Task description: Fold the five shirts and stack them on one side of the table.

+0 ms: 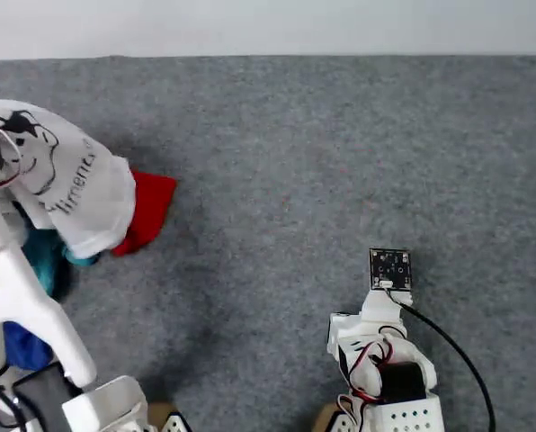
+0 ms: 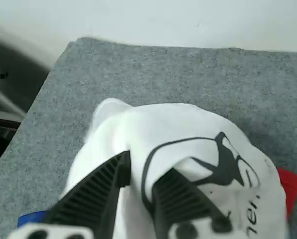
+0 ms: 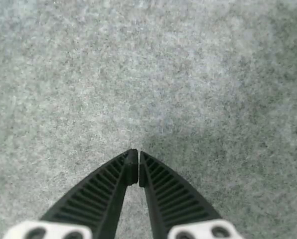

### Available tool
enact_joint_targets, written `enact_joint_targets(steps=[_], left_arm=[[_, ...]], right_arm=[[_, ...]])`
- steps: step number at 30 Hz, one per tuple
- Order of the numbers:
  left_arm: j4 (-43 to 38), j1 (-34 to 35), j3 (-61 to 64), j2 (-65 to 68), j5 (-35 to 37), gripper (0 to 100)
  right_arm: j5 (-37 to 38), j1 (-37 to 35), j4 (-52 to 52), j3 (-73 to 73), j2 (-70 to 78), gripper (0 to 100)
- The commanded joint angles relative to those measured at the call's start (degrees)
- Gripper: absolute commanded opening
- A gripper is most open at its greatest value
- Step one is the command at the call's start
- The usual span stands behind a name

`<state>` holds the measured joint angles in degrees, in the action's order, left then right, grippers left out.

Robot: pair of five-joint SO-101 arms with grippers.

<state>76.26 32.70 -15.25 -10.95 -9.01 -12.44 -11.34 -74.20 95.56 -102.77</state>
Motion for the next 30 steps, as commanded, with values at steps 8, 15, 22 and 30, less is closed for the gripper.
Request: enact_joint_targets(steps=[8, 15, 22, 30], left_arm=[[-4.4, 12.1, -5.8, -6.2, -0.8, 0], [-4.4, 16.1, -0.8, -0.2, -6.8, 1], [-2.1, 14.9, 7.7, 4.0, -19.3, 1], [0.4, 13.0, 8.7, 3.8, -20.6, 2]], right_arm=[[0.3, 0.6, -0.4, 0.9, -0.6, 0.9], [0.3, 0.6, -0.4, 0.9, -0.6, 0.9], [0.3, 0.6, -0.4, 0.9, -0.6, 0.9], [0.3, 0.6, -0.4, 0.9, -0.6, 0.9]])
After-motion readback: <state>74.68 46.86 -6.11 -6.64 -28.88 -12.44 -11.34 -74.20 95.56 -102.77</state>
